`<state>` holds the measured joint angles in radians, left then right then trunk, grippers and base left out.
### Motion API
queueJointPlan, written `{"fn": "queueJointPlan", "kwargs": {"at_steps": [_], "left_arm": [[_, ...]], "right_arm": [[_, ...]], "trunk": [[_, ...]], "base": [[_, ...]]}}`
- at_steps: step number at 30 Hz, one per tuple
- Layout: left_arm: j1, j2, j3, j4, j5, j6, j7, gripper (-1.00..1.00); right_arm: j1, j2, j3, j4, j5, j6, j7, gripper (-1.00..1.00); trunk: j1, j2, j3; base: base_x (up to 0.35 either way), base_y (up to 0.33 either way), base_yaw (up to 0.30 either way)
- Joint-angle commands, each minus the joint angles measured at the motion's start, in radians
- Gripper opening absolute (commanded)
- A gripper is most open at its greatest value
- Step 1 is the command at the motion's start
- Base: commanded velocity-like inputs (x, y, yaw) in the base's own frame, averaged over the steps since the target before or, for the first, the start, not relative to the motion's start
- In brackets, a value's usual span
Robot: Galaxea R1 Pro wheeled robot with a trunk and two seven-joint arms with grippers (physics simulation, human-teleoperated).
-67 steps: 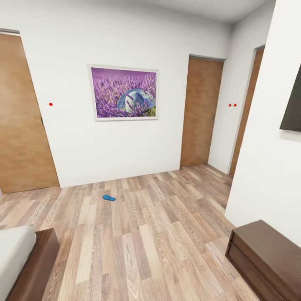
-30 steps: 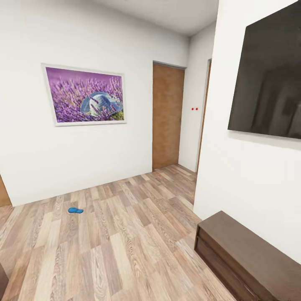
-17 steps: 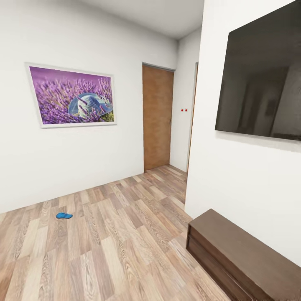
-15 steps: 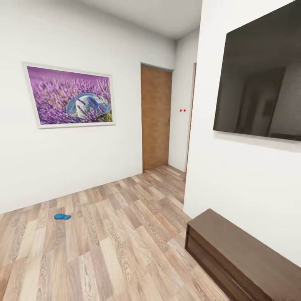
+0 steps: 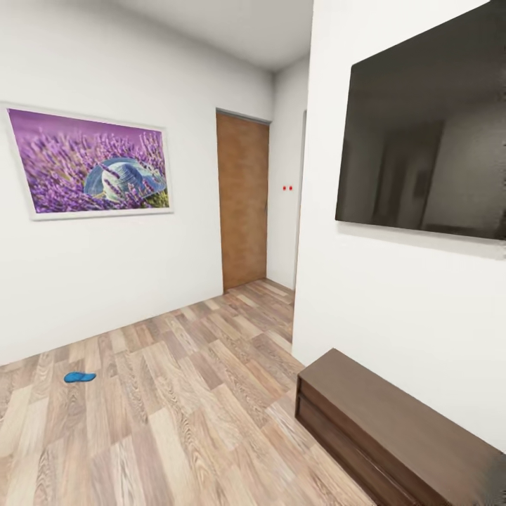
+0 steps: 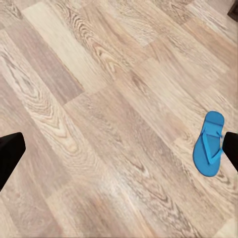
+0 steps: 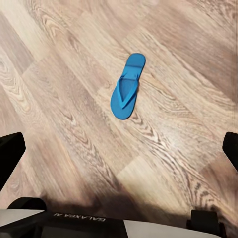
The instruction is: In the bedroom, move the book from the bed onto either nightstand, and place the two sandals side by side next to the bed.
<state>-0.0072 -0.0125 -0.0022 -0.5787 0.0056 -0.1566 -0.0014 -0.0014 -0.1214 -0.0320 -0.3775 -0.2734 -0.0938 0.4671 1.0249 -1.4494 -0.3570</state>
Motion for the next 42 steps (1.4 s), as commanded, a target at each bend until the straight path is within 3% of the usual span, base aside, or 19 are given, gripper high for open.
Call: {"fn": "queueJointPlan", "kwargs": {"at_steps": [1, 16, 25, 42], "left_arm": [[0.0, 0.0, 0.0, 0.0, 0.001, -0.003, 0.0, 1.0], [0.0, 0.0, -0.001, 0.0, 0.001, -0.004, 0.0, 1.0], [0.0, -0.001, -0.002, 0.0, -0.001, -0.003, 0.0, 1.0], [0.0, -0.001, -0.003, 0.0, -0.001, -0.003, 0.0, 1.0]], "right_arm": [[0.0, 0.0, -0.003, 0.0, -0.004, 0.0, 0.006, 1.0], [0.0, 0.0, -0.003, 0.0, -0.004, 0.0, 0.006, 1.0], [0.0, 0.0, -0.003, 0.0, -0.004, 0.0, 0.006, 1.0], [0.0, 0.0, -0.003, 0.0, -0.004, 0.0, 0.006, 1.0]], "trunk": [[0.0, -0.001, 0.0], [0.0, -0.001, 0.01], [0.0, -0.001, 0.016], [0.0, -0.001, 0.018]], "base": [[0.017, -0.013, -0.178], [0.004, -0.004, -0.178], [0.093, -0.158, -0.146], [0.133, -0.139, -0.012]]}}
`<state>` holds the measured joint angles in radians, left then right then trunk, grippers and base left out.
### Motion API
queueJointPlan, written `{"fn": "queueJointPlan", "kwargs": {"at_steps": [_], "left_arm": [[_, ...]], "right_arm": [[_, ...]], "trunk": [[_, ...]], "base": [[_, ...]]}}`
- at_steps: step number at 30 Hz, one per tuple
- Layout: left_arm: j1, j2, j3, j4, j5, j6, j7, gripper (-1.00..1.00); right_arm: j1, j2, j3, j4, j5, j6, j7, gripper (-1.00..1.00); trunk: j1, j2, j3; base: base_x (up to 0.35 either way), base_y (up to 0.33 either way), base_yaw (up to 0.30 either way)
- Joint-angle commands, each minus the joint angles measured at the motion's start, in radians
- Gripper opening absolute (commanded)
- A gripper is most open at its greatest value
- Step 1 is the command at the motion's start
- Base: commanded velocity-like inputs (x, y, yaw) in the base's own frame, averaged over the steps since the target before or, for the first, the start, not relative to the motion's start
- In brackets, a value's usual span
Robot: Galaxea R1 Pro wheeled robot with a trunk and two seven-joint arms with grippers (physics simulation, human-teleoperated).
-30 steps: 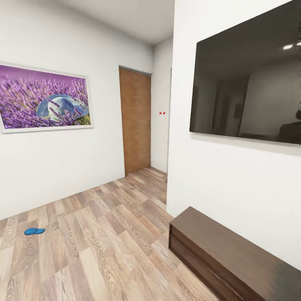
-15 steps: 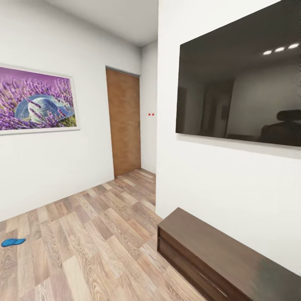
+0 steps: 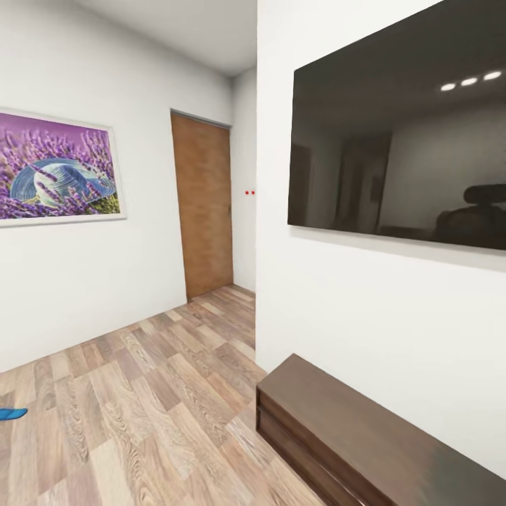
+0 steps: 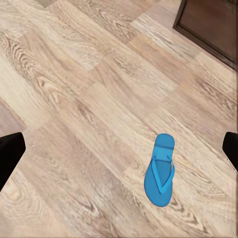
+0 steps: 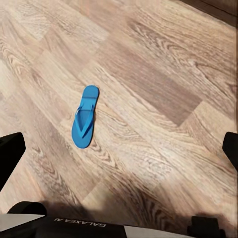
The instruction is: In the bedroom, move the book from the bed onto either nightstand, and place the two sandals side by side next to the bed.
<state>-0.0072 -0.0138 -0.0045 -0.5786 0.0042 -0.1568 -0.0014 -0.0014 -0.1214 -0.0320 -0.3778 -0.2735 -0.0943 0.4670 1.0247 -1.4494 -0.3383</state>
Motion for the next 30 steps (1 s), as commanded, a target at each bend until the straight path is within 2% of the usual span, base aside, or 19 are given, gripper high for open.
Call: {"fn": "queueJointPlan", "kwargs": {"at_steps": [1, 17, 30], "left_arm": [[-0.001, 0.0, -0.001, 0.0, 0.0, -0.003, 0.0, 1.0], [-0.001, 0.0, -0.002, 0.0, -0.001, -0.003, 0.0, 1.0], [-0.001, 0.0, 0.0, 0.0, -0.002, -0.002, 0.0, 1.0]], "right_arm": [[0.0, 0.0, -0.003, 0.0, -0.004, 0.0, 0.006, 1.0], [0.0, 0.0, -0.002, 0.0, -0.004, -0.001, 0.007, 1.0], [0.0, 0.0, -0.003, 0.0, -0.004, -0.002, 0.007, 1.0]], "trunk": [[0.0, -0.001, -0.001], [0.0, -0.001, -0.001], [0.0, -0.001, -0.001]], "base": [[0.144, -0.178, 0.0], [0.027, -0.204, 0.0], [0.0, -0.02, 0.0]]}}
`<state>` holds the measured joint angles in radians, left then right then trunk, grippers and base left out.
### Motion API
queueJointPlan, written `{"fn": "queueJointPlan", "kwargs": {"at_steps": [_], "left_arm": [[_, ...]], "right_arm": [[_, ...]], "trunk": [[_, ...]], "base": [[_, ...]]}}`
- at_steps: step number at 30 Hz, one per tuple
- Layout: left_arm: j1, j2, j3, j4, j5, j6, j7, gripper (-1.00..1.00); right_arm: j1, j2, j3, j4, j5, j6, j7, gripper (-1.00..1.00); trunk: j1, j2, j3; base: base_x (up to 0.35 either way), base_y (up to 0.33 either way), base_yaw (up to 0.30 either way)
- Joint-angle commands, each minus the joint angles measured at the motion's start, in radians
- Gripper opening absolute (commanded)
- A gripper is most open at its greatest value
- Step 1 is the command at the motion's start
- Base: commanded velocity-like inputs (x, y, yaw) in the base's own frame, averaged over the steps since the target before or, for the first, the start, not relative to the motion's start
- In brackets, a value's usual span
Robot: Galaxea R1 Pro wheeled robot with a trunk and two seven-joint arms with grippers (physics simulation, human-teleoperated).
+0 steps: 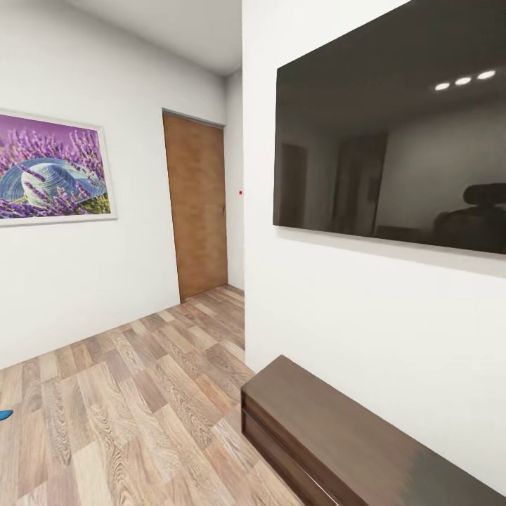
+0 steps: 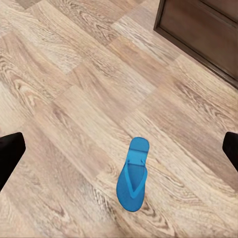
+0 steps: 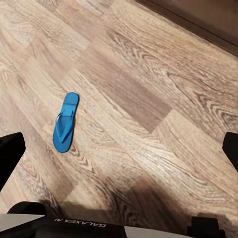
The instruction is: In the bedroom, move the book from the bed onto either nightstand, and place the two sandals side by side next to the bed.
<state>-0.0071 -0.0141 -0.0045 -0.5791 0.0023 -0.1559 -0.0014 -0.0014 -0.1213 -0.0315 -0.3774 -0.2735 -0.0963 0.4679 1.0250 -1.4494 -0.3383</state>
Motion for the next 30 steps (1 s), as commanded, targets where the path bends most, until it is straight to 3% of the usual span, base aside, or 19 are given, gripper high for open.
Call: {"fn": "queueJointPlan", "kwargs": {"at_steps": [1, 6, 8, 10, 11, 14, 18, 21, 23, 24, 26, 27, 30], "left_arm": [[-0.001, -0.001, -0.001, 0.0, -0.001, -0.003, 0.0, 1.0], [-0.004, -0.018, -0.002, -0.087, -0.005, 0.037, 0.006, 1.0], [-0.011, -0.022, -0.002, -0.14, -0.005, 0.119, 0.006, 1.0], [-0.04, -0.032, -0.003, -0.229, -0.004, 0.284, 0.004, 1.0], [-0.051, -0.037, -0.003, -0.25, -0.004, 0.325, 0.004, 1.0], [-0.148, -0.066, -0.003, -0.334, -0.003, 0.529, 0.001, 1.0], [-0.223, -0.079, -0.003, -0.348, -0.001, 0.581, 0.0, 1.0], [-0.247, -0.1, -0.005, -0.337, -0.004, 0.592, 0.011, 1.0], [-0.255, -0.112, -0.01, -0.293, -0.016, 0.592, 0.048, 1.0], [-0.262, -0.118, -0.018, -0.243, -0.031, 0.584, 0.124, 1.0], [-0.263, -0.118, -0.024, -0.238, -0.033, 0.585, 0.132, 1.0], [-0.264, -0.117, -0.034, -0.236, -0.034, 0.584, 0.133, 1.0], [-0.264, -0.113, -0.128, -0.228, -0.034, 0.585, 0.133, 1.0]], "right_arm": [[0.0, 0.0, -0.003, 0.0, -0.004, 0.0, 0.006, 1.0], [0.0, 0.0, -0.004, 0.001, -0.004, 0.0, 0.006, 1.0], [0.0, 0.0, -0.004, 0.001, -0.004, 0.0, 0.006, 1.0], [0.0, 0.0, -0.003, 0.001, -0.004, 0.0, 0.006, 1.0], [0.0, 0.0, -0.003, 0.001, -0.004, 0.0, 0.006, 1.0], [0.0, 0.0, -0.003, 0.0, -0.004, 0.0, 0.006, 1.0], [0.0, 0.0, -0.003, 0.0, -0.004, 0.0, 0.006, 1.0], [0.0, 0.0, -0.003, 0.0, -0.004, 0.0, 0.006, 1.0], [0.0, 0.0, -0.003, 0.0, -0.004, 0.0, 0.006, 1.0], [0.0, 0.0, -0.003, 0.0, -0.004, 0.0, 0.006, 1.0], [0.0, 0.0, -0.003, 0.0, -0.004, 0.0, 0.006, 1.0], [0.0, 0.0, -0.003, 0.0, -0.004, 0.0, 0.006, 1.0], [0.0, 0.0, -0.004, 0.001, -0.004, 0.0, 0.006, 1.0]], "trunk": [[0.0, -0.001, -0.001], [0.0, -0.001, -0.001], [0.0, -0.001, -0.001], [0.0, -0.001, -0.001], [0.0, -0.001, -0.001], [0.0, -0.001, -0.001], [0.0, -0.001, -0.001], [0.0, -0.001, -0.001], [0.0, -0.001, -0.001], [0.0, -0.001, -0.001], [0.0, -0.001, -0.001], [0.0, -0.001, -0.001], [0.0, -0.001, -0.001]], "base": [[0.0, 0.0, 0.0], [0.0, 0.0, 0.0], [0.0, 0.0, 0.0], [0.0, 0.0, 0.0], [0.0, 0.0, 0.0], [0.0, 0.0, 0.0], [0.0, 0.0, 0.0], [0.0, 0.0, 0.0], [0.0, 0.0, 0.0], [0.0, 0.0, 0.0], [0.0, 0.0, 0.0], [0.0, 0.0, 0.0], [0.0, 0.0, 0.0]]}}
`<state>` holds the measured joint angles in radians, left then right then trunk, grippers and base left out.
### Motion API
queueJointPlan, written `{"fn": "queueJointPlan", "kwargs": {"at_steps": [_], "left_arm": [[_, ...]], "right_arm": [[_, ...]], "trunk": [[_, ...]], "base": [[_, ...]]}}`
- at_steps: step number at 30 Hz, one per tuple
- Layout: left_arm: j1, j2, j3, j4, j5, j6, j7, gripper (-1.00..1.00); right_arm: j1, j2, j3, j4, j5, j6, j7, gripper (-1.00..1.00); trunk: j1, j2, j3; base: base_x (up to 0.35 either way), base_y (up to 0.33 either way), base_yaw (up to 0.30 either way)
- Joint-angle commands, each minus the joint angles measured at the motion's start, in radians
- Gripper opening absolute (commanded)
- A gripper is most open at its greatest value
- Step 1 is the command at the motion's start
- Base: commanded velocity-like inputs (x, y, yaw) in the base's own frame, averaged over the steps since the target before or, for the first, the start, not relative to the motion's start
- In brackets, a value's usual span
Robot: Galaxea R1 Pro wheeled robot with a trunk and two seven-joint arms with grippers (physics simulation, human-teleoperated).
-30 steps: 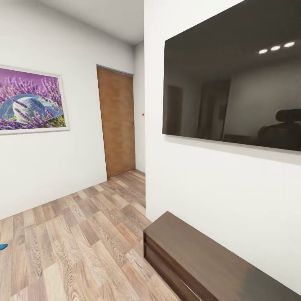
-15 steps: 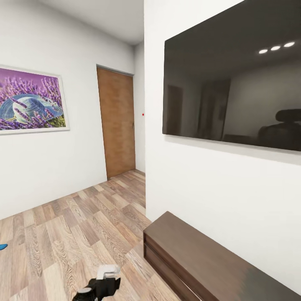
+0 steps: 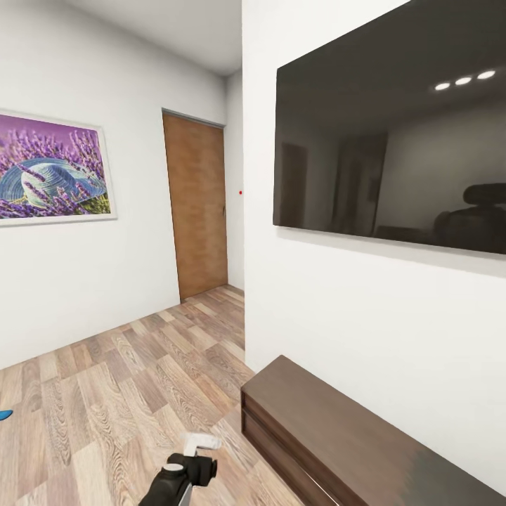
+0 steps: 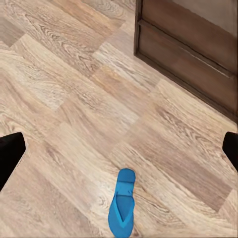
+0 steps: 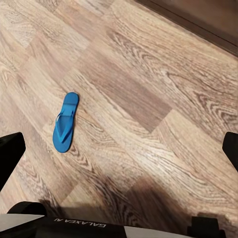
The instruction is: In the bedroom, move the book from the bed onto either nightstand, and place the two sandals side by side next to the bed.
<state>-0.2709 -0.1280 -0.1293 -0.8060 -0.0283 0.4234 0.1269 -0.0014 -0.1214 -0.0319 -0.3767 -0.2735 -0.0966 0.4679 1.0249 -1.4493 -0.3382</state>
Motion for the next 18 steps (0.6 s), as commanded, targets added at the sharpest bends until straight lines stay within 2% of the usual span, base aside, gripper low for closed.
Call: {"fn": "queueJointPlan", "kwargs": {"at_steps": [1, 7, 13, 18], "left_arm": [[0.0, 0.001, -0.023, -0.001, -0.003, 0.007, 0.005, 1.0], [-0.001, 0.002, -0.06, 0.0, -0.002, 0.009, 0.008, 1.0], [-0.001, 0.001, -0.068, 0.001, -0.002, 0.009, 0.009, 1.0], [-0.001, 0.001, -0.068, 0.002, -0.002, 0.009, 0.008, 1.0]], "right_arm": [[0.0, 0.0, -0.003, 0.0, -0.004, 0.0, 0.006, 1.0], [0.0, 0.0, -0.002, -0.001, -0.004, 0.001, 0.006, 1.0], [0.0, 0.0, -0.003, -0.001, -0.004, 0.001, 0.006, 1.0], [0.0, 0.0, -0.003, 0.0, -0.004, 0.001, 0.006, 1.0]], "trunk": [[0.0, -0.001, -0.001], [0.0, -0.001, -0.001], [0.0, -0.001, -0.001], [0.019, -0.036, -0.017]], "base": [[0.0, 0.0, 0.0], [0.0, 0.0, 0.0], [0.0, 0.0, 0.0], [0.0, 0.0, 0.0]]}}
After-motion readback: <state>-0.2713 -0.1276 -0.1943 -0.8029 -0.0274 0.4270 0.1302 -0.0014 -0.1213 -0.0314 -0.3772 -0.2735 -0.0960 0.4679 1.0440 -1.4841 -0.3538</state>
